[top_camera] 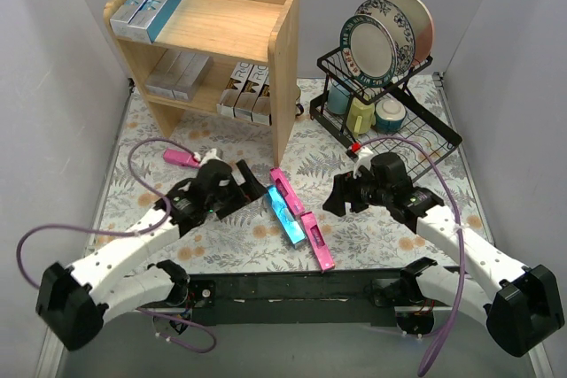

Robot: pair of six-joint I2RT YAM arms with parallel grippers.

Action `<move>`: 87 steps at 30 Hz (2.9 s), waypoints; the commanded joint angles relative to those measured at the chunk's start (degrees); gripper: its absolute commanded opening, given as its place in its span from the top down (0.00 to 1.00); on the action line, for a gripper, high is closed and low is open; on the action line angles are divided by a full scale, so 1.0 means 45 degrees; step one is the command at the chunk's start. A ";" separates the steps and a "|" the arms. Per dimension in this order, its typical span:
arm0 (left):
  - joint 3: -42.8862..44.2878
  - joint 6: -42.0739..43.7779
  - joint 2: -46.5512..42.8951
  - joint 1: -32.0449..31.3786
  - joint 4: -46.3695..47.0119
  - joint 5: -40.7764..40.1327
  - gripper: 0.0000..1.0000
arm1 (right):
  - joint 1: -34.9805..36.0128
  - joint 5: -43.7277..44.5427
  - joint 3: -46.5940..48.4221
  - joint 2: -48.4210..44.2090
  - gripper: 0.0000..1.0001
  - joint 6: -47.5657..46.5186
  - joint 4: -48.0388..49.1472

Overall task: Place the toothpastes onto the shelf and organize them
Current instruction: Pick up the toothpaste from the center of the board.

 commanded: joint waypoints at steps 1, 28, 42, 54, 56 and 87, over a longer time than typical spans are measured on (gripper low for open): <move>0.1204 -0.2625 0.2015 -0.2934 0.0141 -0.3727 0.02 | 0.0058 0.1106 -0.0049 -0.0375 0.19 0.0324 0.0263; 0.6970 -0.5323 1.0301 -0.7983 -0.6286 -0.8166 0.28 | 0.0020 0.4722 -0.1982 -0.3013 0.18 0.0735 0.1200; 0.2541 -0.2164 0.6670 -0.6678 -0.2371 -0.8225 0.48 | 0.0019 0.4273 -0.2021 -0.2798 0.18 0.0773 0.1610; 0.0307 0.2488 0.4402 -0.4546 0.1158 -0.6957 0.39 | 0.0019 0.4195 -0.2041 -0.2759 0.18 0.0891 0.1845; 0.0288 0.2315 0.4168 -0.4546 0.0806 -0.6566 0.32 | 0.0019 0.4195 -0.2002 -0.2817 0.18 0.0910 0.1825; 0.2083 -0.2648 0.6199 -0.7260 -0.4136 -0.7288 0.51 | 0.0019 0.2614 -0.2666 -0.2955 0.19 0.1203 0.3251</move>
